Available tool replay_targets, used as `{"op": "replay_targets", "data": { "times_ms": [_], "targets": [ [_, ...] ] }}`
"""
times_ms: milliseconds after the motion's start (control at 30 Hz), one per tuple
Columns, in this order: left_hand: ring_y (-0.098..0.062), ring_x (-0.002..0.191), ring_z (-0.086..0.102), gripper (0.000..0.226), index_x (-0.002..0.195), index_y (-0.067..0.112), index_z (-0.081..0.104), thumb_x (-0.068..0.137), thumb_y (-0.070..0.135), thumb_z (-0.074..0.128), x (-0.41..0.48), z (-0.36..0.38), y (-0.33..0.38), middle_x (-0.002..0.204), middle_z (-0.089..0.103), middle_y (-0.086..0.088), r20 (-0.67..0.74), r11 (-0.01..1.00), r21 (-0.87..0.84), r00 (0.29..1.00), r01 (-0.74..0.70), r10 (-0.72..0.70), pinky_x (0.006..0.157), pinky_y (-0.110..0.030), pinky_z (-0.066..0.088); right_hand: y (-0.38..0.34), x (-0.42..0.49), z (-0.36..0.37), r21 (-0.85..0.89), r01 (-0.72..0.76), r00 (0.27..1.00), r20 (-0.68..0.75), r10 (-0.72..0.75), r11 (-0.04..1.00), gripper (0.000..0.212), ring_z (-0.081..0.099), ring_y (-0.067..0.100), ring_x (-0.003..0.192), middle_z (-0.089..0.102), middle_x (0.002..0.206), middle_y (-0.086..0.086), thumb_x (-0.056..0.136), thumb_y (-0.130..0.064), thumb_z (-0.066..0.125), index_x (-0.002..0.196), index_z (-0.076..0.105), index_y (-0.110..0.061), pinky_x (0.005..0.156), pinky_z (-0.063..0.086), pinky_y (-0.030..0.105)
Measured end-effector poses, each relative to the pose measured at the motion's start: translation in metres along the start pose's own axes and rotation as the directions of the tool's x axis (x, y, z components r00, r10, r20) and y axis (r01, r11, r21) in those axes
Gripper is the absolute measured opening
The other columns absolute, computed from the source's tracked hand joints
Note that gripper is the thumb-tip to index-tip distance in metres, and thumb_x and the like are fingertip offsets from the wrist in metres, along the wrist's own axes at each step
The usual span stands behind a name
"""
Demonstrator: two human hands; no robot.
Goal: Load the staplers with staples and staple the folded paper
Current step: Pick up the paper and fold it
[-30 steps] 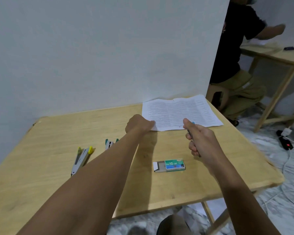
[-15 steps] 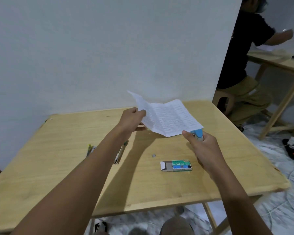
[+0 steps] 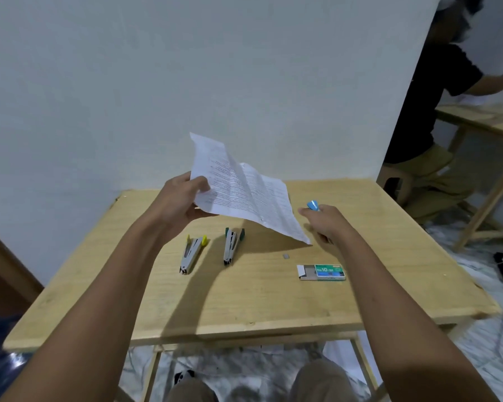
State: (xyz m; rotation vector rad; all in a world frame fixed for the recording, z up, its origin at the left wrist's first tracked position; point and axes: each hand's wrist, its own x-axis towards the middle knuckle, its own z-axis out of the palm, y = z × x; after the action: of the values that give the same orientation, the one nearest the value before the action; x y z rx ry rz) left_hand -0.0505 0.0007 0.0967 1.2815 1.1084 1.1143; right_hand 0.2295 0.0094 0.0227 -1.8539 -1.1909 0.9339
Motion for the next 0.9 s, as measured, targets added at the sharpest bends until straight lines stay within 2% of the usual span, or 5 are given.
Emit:
{"op": "replay_targets", "data": {
  "times_ms": [167, 333, 567, 767, 900],
  "targets": [
    [-0.034, 0.112, 0.065, 0.037, 0.126, 0.003, 0.058, 0.092, 0.002, 0.042, -0.008, -0.019, -0.001, 0.123, 0.069, -0.011, 0.042, 0.989, -0.145, 0.999, -0.007, 0.013, 0.095, -0.048, 0.054, -0.006, -0.004, 0.002, 0.189, -0.127, 0.988, 0.116, 0.106, 0.974, 0.032, 0.032, 0.011, 0.042, 0.07, 0.088, 0.003, 0.091, -0.044, 0.061, 0.1, 0.057, -0.013, 0.045, 0.03, 0.024],
    [-0.029, 0.114, 0.065, 0.038, 0.128, 0.008, 0.058, 0.094, 0.003, 0.04, -0.015, -0.028, 0.0, 0.126, 0.068, -0.009, 0.092, 0.974, -0.224, 0.995, -0.016, 0.038, 0.096, -0.047, 0.051, -0.002, -0.007, 0.011, 0.471, -0.139, 0.984, 0.166, 0.067, 0.871, 0.026, 0.032, 0.007, 0.041, 0.056, 0.082, -0.002, 0.085, -0.037, 0.075, 0.098, 0.065, -0.017, 0.042, 0.03, 0.02],
    [-0.027, 0.097, 0.07, 0.019, 0.104, 0.011, 0.066, 0.093, 0.007, 0.051, -0.02, -0.033, 0.007, 0.111, 0.072, -0.009, -0.095, 0.992, 0.122, 0.995, -0.02, 0.031, 0.071, -0.035, 0.06, -0.006, -0.039, 0.007, 0.442, 0.017, 0.999, 0.026, -0.032, 0.897, 0.013, 0.037, 0.006, 0.037, 0.056, 0.047, -0.01, 0.088, -0.023, 0.074, 0.089, 0.066, -0.012, 0.038, 0.031, 0.019],
    [-0.021, 0.067, 0.059, 0.02, 0.074, 0.011, 0.047, 0.091, 0.014, 0.058, -0.021, -0.017, 0.006, 0.077, 0.055, -0.009, -0.122, 0.919, 0.392, 0.988, -0.035, 0.09, 0.063, -0.033, 0.053, -0.011, -0.055, 0.016, 0.402, 0.089, 0.994, -0.091, -0.056, 0.911, 0.019, 0.047, 0.012, 0.05, 0.068, 0.072, -0.002, 0.086, -0.027, 0.073, 0.092, 0.066, -0.009, 0.046, 0.032, 0.022],
    [-0.016, 0.064, 0.044, 0.023, 0.067, 0.014, 0.048, 0.087, 0.014, 0.059, -0.03, 0.004, 0.003, 0.068, 0.048, -0.003, -0.021, 0.882, 0.461, 0.992, -0.098, 0.121, 0.063, -0.029, 0.039, -0.017, -0.064, 0.025, 0.412, 0.126, 0.992, -0.055, -0.113, 0.903, 0.018, 0.037, 0.011, 0.048, 0.055, 0.067, -0.001, 0.089, -0.032, 0.067, 0.089, 0.059, -0.015, 0.043, 0.029, 0.021]
  ]
}}
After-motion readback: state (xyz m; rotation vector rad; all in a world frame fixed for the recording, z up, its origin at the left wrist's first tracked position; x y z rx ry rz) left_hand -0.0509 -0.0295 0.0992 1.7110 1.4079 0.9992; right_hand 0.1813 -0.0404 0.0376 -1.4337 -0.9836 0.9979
